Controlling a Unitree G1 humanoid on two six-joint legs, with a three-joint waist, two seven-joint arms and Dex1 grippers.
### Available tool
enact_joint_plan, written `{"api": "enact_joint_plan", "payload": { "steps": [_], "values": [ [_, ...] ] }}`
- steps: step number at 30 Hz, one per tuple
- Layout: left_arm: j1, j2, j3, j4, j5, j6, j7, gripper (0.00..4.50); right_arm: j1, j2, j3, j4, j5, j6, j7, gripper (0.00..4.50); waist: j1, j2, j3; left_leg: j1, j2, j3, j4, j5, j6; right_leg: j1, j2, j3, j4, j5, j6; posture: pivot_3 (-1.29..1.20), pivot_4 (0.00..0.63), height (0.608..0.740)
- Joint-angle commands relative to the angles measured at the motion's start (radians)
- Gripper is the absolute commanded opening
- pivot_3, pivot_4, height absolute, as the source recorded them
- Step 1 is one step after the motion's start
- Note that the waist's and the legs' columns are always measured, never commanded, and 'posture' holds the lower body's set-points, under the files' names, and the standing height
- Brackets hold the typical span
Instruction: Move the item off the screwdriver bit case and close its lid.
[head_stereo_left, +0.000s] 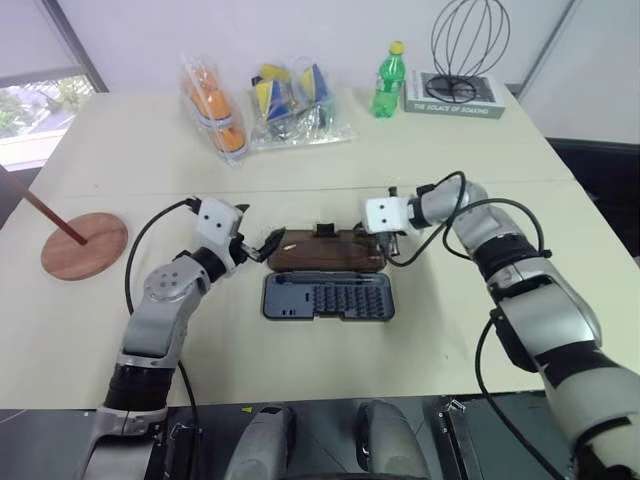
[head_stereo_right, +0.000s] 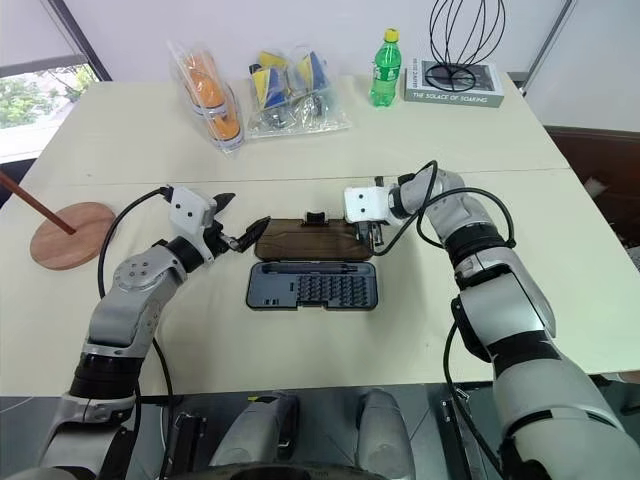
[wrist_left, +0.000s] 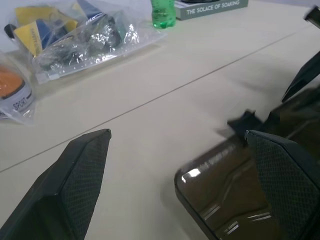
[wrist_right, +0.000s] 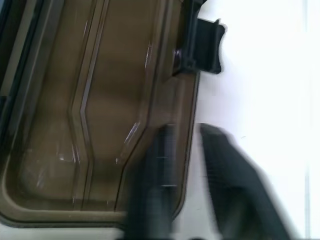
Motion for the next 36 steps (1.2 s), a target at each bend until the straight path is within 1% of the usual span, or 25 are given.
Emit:
{"api": "enact_joint_plan", "payload": {
  "steps": [1, 3, 4, 6, 9, 12, 15, 17, 20, 27, 28, 29, 30, 31, 35, 36],
  "values": [
    [-0.013, 0.006, 0.013, -0.031, 0.004, -0.023, -0.004, 4.5, -0.007, -0.006, -0.015, -0.01, 0.013, 0.012, 0.002, 2.98, 0.0, 0.0, 0.0, 0.0, 0.0, 0.0, 0.0, 0.0, 0.0, 0.0, 0.0, 0.0, 0.0, 0.0, 0.0, 0.0, 0.15, 0.74],
    [-0.014, 0.007, 0.011, -0.03, -0.004, -0.016, -0.014, 4.5, -0.006, -0.001, -0.031, -0.019, 0.025, 0.021, -0.016, 4.05, 0.0, 0.0, 0.0, 0.0, 0.0, 0.0, 0.0, 0.0, 0.0, 0.0, 0.0, 0.0, 0.0, 0.0, 0.0, 0.0, 0.15, 0.74],
    [-0.014, 0.01, 0.011, -0.029, -0.011, -0.011, -0.025, 4.5, -0.007, 0.005, -0.047, -0.024, 0.046, 0.046, 0.002, 4.48, 0.0, 0.0, 0.0, 0.0, 0.0, 0.0, 0.0, 0.0, 0.0, 0.0, 0.0, 0.0, 0.0, 0.0, 0.0, 0.0, 0.15, 0.74],
    [-0.005, 0.023, 0.014, -0.039, -0.035, 0.002, -0.061, 4.5, -0.002, 0.005, -0.077, -0.058, 0.094, 0.098, 0.056, 4.48, -0.001, 0.0, 0.0, 0.0, 0.0, 0.0, 0.0, 0.0, 0.0, 0.0, 0.0, 0.0, 0.0, 0.0, 0.0, 0.0, 0.15, 0.74],
    [0.013, 0.054, 0.035, -0.103, -0.129, 0.075, -0.141, 4.5, 0.015, -0.006, -0.121, -0.148, 0.159, 0.186, 0.095, 4.48, -0.001, 0.0, 0.0, 0.0, 0.0, 0.0, 0.0, 0.0, 0.0, 0.0, 0.0, 0.0, 0.0, 0.0, 0.0, 0.0, 0.15, 0.74],
    [0.064, 0.126, 0.038, -0.246, -0.278, 0.208, -0.256, 4.5, 0.064, -0.018, -0.18, -0.314, 0.234, 0.335, 0.1, 4.48, -0.002, 0.0, 0.0, 0.0, 0.0, 0.0, 0.0, 0.0, 0.0, 0.0, 0.0, 0.0, 0.0, 0.0, 0.0, 0.0, 0.15, 0.74],
    [0.11, 0.188, 0.031, -0.321, -0.34, 0.276, -0.304, 4.5, 0.131, -0.028, -0.205, -0.474, 0.266, 0.457, 0.081, 4.48, 0.002, 0.001, 0.001, -0.001, 0.0, 0.0, -0.001, 0.0, 0.0, -0.001, 0.0, 0.001, -0.001, 0.0, 0.0, 0.0, 0.15, 0.74],
    [0.143, 0.221, 0.021, -0.342, -0.352, 0.293, -0.329, 4.5, 0.165, -0.032, -0.213, -0.544, 0.269, 0.508, 0.051, 4.48, 0.003, 0.001, 0.001, -0.001, 0.0, 0.0, 0.0, 0.0, 0.0, -0.001, 0.0, 0.001, 0.0, 0.0, 0.0, 0.0, 0.15, 0.74],
    [0.174, 0.247, -0.002, -0.337, -0.316, 0.269, -0.342, 4.5, 0.191, -0.029, -0.224, -0.603, 0.275, 0.568, 0.008, 4.48, 0.003, 0.001, 0.001, 0.0, 0.0, 0.0, 0.0, -0.002, 0.003, -0.001, 0.0, 0.001, 0.001, 0.0, 0.0, 0.0, 0.15, 0.74],
    [0.154, 0.218, -0.008, -0.285, -0.272, 0.218, -0.319, 4.5, 0.223, -0.03, -0.214, -0.678, 0.292, 0.629, -0.026, 4.48, 0.004, 0.001, 0.001, 0.0, 0.0, 0.0, 0.0, -0.001, 0.003, -0.001, 0.0, 0.001, 0.001, 0.0, 0.0, 0.0, 0.15, 0.74],
    [0.152, 0.216, -0.008, -0.282, -0.271, 0.215, -0.32, 4.1, 0.225, -0.03, -0.213, -0.683, 0.293, 0.634, -0.03, 4.5, 0.004, 0.001, 0.001, 0.0, 0.0, 0.0, 0.0, -0.001, 0.002, -0.001, 0.0, 0.001, 0.0, 0.0, 0.0, 0.0, 0.15, 0.74],
    [0.152, 0.216, -0.012, -0.278, -0.264, 0.206, -0.325, 3.95, 0.227, -0.03, -0.212, -0.686, 0.294, 0.637, -0.034, 4.5, 0.004, 0.001, 0.001, 0.0, 0.0, 0.0, 0.0, -0.001, 0.002, -0.001, 0.0, 0.001, 0.0, 0.0, 0.0, 0.0, 0.15, 0.74],
    [0.153, 0.216, -0.015, -0.276, -0.258, 0.2, -0.33, 3.65, 0.229, -0.03, -0.211, -0.69, 0.295, 0.64, -0.037, 4.5, 0.004, 0.001, 0.001, 0.0, 0.0, 0.0, 0.0, -0.001, 0.002, -0.001, 0.0, 0.001, 0.0, 0.0, 0.0, 0.0, 0.15, 0.74],
    [0.156, 0.216, -0.018, -0.275, -0.253, 0.193, -0.334, 3.22, 0.232, -0.03, -0.209, -0.695, 0.296, 0.643, -0.039, 4.5, 0.004, 0.001, 0.001, 0.0, 0.0, 0.0, 0.0, -0.001, 0.002, -0.001, 0.0, 0.001, 0.0, 0.0, 0.0, 0.0, 0.15, 0.74],
    [0.166, 0.224, -0.04, -0.272, -0.22, 0.173, -0.339, 1.19, 0.237, -0.031, -0.205, -0.702, 0.299, 0.646, -0.047, 4.5, 0.003, 0.001, 0.001, 0.0, 0.0, 0.0, 0.0, -0.001, 0.003, -0.001, 0.0, 0.001, 0.0, 0.0, 0.0, 0.0, 0.15, 0.74],
    [0.168, 0.226, -0.044, -0.271, -0.217, 0.166, -0.346, 1.19, 0.238, -0.031, -0.204, -0.701, 0.299, 0.646, -0.049, 4.5, 0.003, 0.001, 0.001, 0.0, 0.0, 0.0, 0.0, -0.001, 0.003, -0.001, 0.0, 0.001, 0.0, 0.0, 0.0, 0.0, 0.15, 0.74]
  ]
}}
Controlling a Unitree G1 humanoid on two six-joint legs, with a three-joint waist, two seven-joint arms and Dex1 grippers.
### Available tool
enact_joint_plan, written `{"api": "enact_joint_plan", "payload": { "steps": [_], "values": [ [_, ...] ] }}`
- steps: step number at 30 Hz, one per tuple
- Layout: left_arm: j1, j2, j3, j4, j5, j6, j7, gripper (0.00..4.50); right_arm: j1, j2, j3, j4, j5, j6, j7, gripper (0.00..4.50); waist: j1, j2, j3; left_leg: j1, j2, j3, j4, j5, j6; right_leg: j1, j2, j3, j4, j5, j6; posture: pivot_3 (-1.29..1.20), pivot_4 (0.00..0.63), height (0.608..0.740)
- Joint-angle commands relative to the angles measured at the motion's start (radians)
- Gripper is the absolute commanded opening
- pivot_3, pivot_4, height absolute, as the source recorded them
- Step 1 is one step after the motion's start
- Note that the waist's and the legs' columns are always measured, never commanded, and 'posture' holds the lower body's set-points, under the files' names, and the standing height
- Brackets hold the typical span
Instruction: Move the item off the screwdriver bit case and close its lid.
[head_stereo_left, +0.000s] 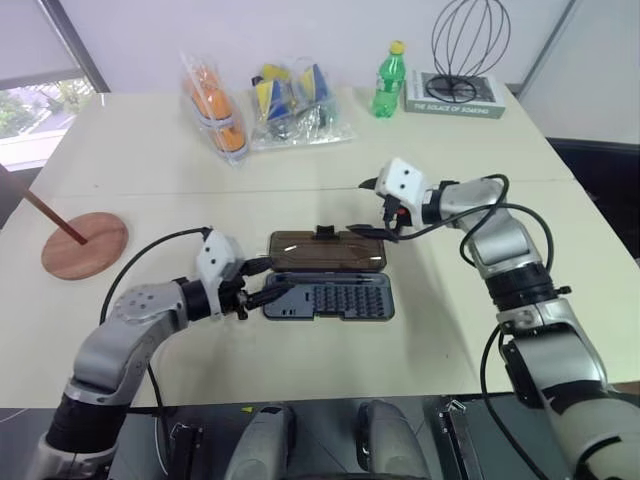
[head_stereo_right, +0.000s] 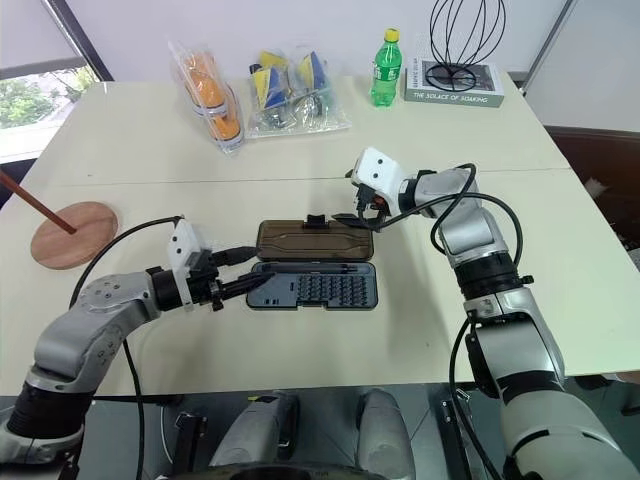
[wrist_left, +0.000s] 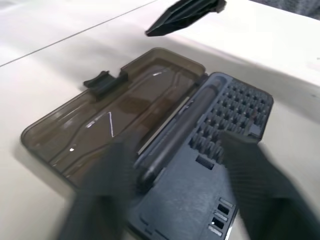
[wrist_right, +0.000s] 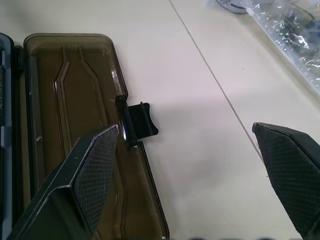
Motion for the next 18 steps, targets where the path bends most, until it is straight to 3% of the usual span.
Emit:
{"api": "enact_joint_plan", "payload": {
  "steps": [1, 4, 8, 18],
  "values": [
    [0.004, 0.01, -0.006, -0.01, 0.022, -0.039, -0.017, 1.19, -0.004, -0.008, -0.009, -0.042, 0.014, -0.001, -0.012, 4.5, 0.0, 0.0, 0.0, 0.0, 0.0, 0.0, 0.0, 0.0, 0.0, 0.0, 0.0, 0.0, 0.0, 0.0, 0.0, 0.0, 0.15, 0.74],
    [0.004, 0.006, -0.006, -0.007, 0.023, -0.047, -0.031, 1.19, -0.004, -0.008, -0.007, -0.041, 0.014, -0.001, -0.014, 4.5, 0.0, 0.0, 0.0, 0.0, 0.0, 0.0, 0.0, 0.0, 0.0, 0.0, 0.0, 0.0, 0.0, 0.0, 0.0, 0.0, 0.15, 0.74],
    [0.002, 0.002, -0.009, -0.005, 0.03, -0.053, -0.035, 0.03, -0.004, -0.008, -0.004, -0.047, 0.015, 0.001, -0.014, 4.5, 0.0, 0.0, 0.0, 0.0, 0.0, 0.0, 0.0, 0.0, 0.0, 0.0, 0.0, 0.0, 0.0, 0.0, 0.0, 0.0, 0.15, 0.74],
    [-0.003, 0.008, -0.099, 0.056, 0.104, -0.081, -0.076, 0.03, -0.022, -0.008, 0.001, -0.013, 0.004, -0.016, -0.024, 4.5, 0.0, 0.0, 0.0, 0.0, 0.0, 0.0, 0.0, 0.0, 0.0, 0.0, 0.0, 0.0, 0.0, 0.0, 0.0, 0.0, 0.15, 0.74]
  ]
}}
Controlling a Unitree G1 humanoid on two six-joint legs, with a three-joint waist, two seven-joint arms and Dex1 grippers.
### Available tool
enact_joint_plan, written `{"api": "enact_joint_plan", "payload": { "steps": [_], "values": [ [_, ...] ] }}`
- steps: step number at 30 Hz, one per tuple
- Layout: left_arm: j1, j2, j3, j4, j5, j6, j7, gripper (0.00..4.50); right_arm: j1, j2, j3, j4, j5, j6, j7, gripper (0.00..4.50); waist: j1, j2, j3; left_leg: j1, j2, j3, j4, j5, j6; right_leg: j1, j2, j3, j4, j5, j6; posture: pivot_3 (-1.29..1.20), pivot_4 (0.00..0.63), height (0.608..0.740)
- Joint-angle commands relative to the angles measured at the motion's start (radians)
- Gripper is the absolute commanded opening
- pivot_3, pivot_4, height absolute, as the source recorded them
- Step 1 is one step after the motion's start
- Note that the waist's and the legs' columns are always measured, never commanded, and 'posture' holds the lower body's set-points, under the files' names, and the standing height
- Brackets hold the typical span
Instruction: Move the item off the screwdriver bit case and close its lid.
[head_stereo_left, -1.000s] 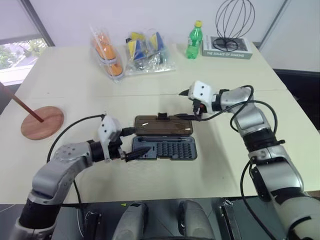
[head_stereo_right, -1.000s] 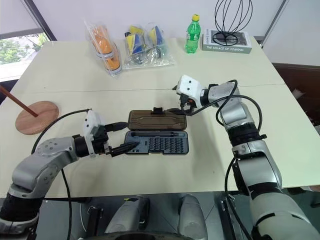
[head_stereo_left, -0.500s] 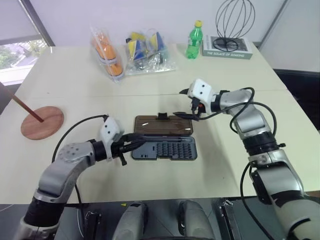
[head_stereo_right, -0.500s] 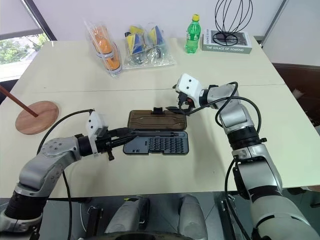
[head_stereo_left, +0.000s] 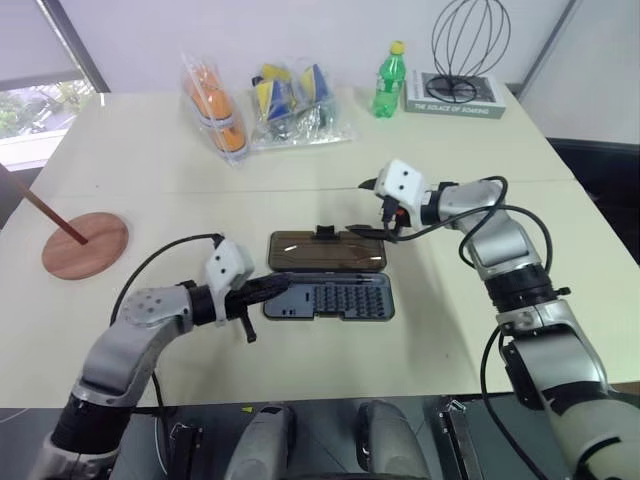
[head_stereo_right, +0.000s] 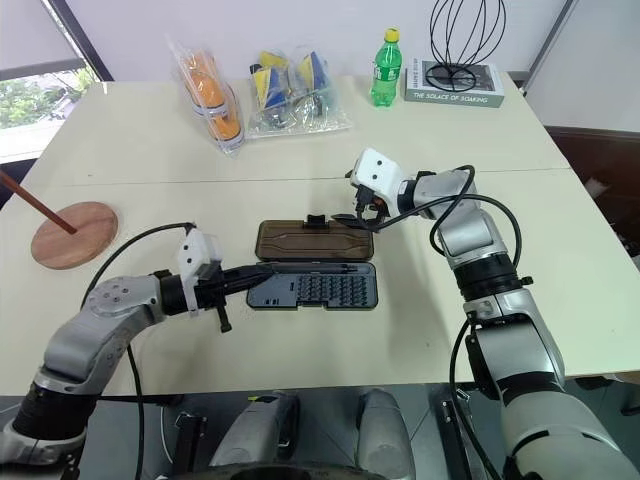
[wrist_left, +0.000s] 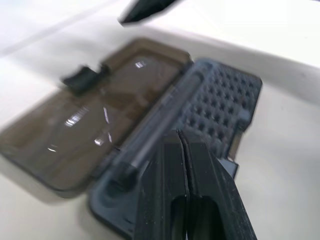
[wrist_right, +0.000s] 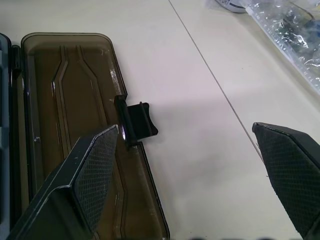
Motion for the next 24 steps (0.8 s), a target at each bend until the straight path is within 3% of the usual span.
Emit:
{"api": "enact_joint_plan", "payload": {
  "steps": [1, 12, 24],
  "values": [
    [-0.005, 0.006, -0.036, 0.014, 0.03, -0.032, -0.023, 0.03, -0.028, -0.007, -0.005, -0.008, 0.002, -0.013, -0.015, 4.5, 0.0, 0.0, 0.0, 0.0, 0.0, 0.0, 0.0, 0.0, 0.0, 0.0, 0.0, 0.0, 0.0, 0.0, 0.0, 0.0, 0.15, 0.74],
    [-0.003, -0.011, -0.062, 0.105, 0.092, -0.089, -0.023, 0.03, -0.047, -0.037, 0.046, 0.074, -0.034, -0.043, 0.025, 4.5, 0.001, 0.0, 0.0, 0.0, 0.0, 0.0, 0.0, 0.0, 0.0, 0.0, 0.0, 0.0, 0.0, 0.0, 0.0, 0.0, 0.15, 0.74],
    [0.011, -0.022, -0.055, 0.098, 0.101, -0.098, -0.004, 0.03, -0.123, -0.005, 0.085, 0.352, -0.084, -0.153, 0.015, 4.5, -0.002, 0.0, 0.0, 0.001, 0.0, 0.0, 0.0, 0.0, 0.0, 0.0, 0.0, 0.0, 0.0, 0.0, 0.0, 0.0, 0.15, 0.74]
  ]
}}
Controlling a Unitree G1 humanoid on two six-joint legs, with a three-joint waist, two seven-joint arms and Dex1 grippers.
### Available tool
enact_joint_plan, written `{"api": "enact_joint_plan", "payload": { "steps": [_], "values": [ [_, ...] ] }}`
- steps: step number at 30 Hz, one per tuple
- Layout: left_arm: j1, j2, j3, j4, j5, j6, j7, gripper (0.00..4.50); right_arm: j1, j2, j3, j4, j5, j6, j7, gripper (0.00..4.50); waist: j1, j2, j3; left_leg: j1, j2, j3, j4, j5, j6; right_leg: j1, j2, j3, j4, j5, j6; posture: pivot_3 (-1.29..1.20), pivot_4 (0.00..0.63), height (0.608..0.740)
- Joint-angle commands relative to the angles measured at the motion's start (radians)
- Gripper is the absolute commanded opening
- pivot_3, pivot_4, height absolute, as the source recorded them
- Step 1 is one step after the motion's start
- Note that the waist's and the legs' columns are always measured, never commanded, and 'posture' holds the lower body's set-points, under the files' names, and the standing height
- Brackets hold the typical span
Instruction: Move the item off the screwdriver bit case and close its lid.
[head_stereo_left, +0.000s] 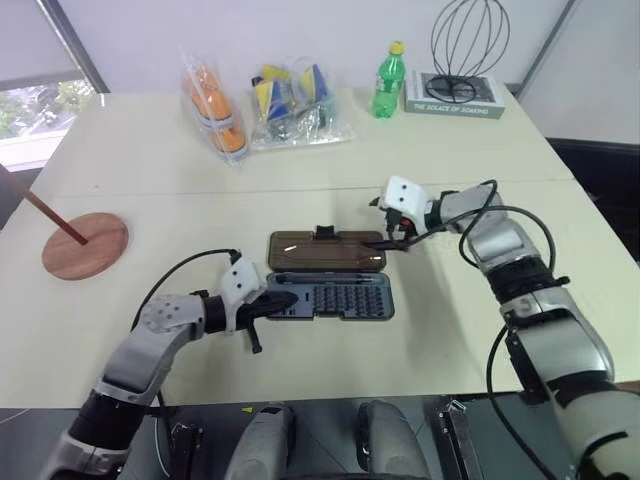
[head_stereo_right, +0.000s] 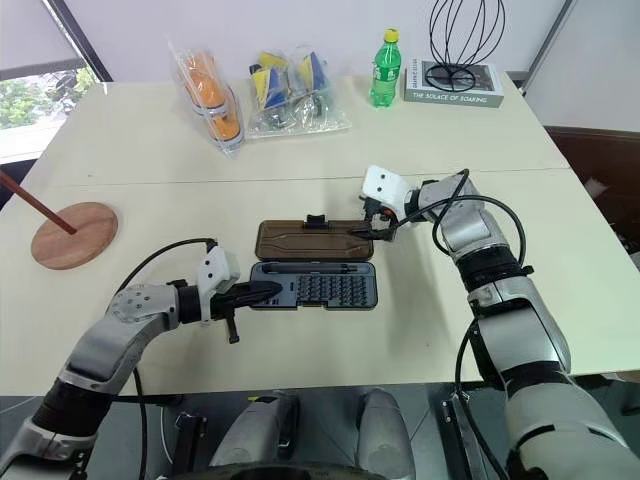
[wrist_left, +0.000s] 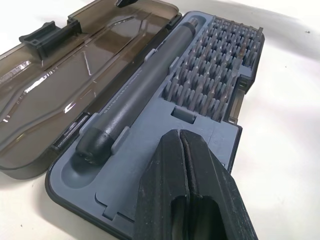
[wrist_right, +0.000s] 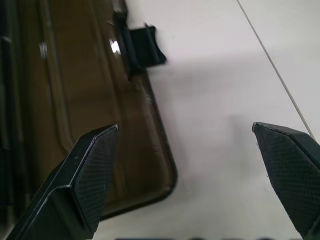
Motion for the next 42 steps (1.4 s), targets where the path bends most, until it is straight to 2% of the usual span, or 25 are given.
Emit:
{"api": "enact_joint_plan", "payload": {
  "steps": [1, 14, 17, 24, 25, 32, 38, 42],
  "values": [
    [0.018, 0.0, 0.003, -0.004, 0.015, 0.005, 0.017, 0.03, -0.04, 0.025, 0.003, 0.065, -0.015, -0.044, -0.017, 4.5, -0.001, 0.0, 0.0, 0.0, 0.0, 0.0, 0.0, 0.0, 0.0, 0.0, 0.0, 0.0, 0.0, 0.0, 0.0, 0.0, 0.15, 0.74],
    [0.024, -0.002, 0.007, -0.015, 0.015, 0.008, 0.041, 0.03, -0.066, 0.068, 0.019, 0.241, -0.066, -0.136, -0.036, 4.5, -0.003, 0.001, -0.001, 0.002, 0.0, 0.0, 0.0, 0.0, 0.0, 0.001, 0.0, 0.0, 0.0, 0.0, 0.0, 0.0, 0.15, 0.74],
    [0.024, -0.004, 0.009, -0.016, 0.016, 0.006, 0.049, 0.0, -0.063, 0.071, 0.023, 0.247, -0.071, -0.144, -0.024, 3.71, -0.002, 0.001, -0.001, 0.002, 0.0, 0.0, 0.0, 0.0, 0.0, 0.002, 0.0, 0.0, 0.001, 0.0, 0.0, 0.0, 0.15, 0.74],
    [0.017, -0.003, 0.015, -0.011, 0.018, 0.0, 0.058, 0.0, -0.05, 0.071, 0.034, 0.24, -0.08, -0.149, -0.006, 0.25, -0.003, 0.001, -0.002, 0.003, 0.0, 0.0, 0.0, 0.0, 0.0, 0.002, 0.0, 0.0, 0.001, 0.0, 0.0, 0.0, 0.15, 0.74],
    [0.014, -0.005, 0.015, -0.009, 0.019, -0.002, 0.06, 0.0, -0.048, 0.071, 0.035, 0.241, -0.08, -0.144, 0.007, 0.04, -0.004, 0.0, -0.002, 0.003, 0.0, 0.0, 0.0, 0.0, 0.001, 0.002, 0.0, 0.0, 0.001, 0.0, -0.001, 0.0, 0.15, 0.74],
    [0.002, -0.014, 0.022, 0.001, 0.028, -0.01, 0.069, 0.0, -0.017, 0.053, 0.05, 0.185, -0.098, -0.178, 0.052, 0.04, -0.004, 0.001, -0.003, 0.005, 0.001, 0.0, 0.0, -0.001, 0.001, 0.004, 0.001, 0.0, 0.001, 0.001, -0.001, 0.0, 0.15, 0.74],
    [-0.005, -0.013, 0.031, 0.008, 0.027, -0.01, 0.071, 0.0, 0.023, -0.021, 0.081, 0.021, -0.195, -0.458, -0.093, 0.04, -0.002, 0.001, -0.003, 0.004, 0.001, 0.0, -0.001, 0.0, 0.001, 0.003, 0.001, 0.0, 0.001, 0.001, -0.001, 0.0, 0.15, 0.74],
    [-0.01, -0.015, 0.043, 0.016, 0.023, -0.011, 0.076, 0.0, 0.058, -0.056, 0.05, -0.093, -0.202, -0.547, -0.186, 0.04, -0.003, 0.001, -0.003, 0.003, 0.001, 0.0, -0.001, 0.0, 0.001, 0.002, 0.001, 0.0, 0.001, 0.001, -0.001, 0.0, 0.15, 0.74]
  ]
}}
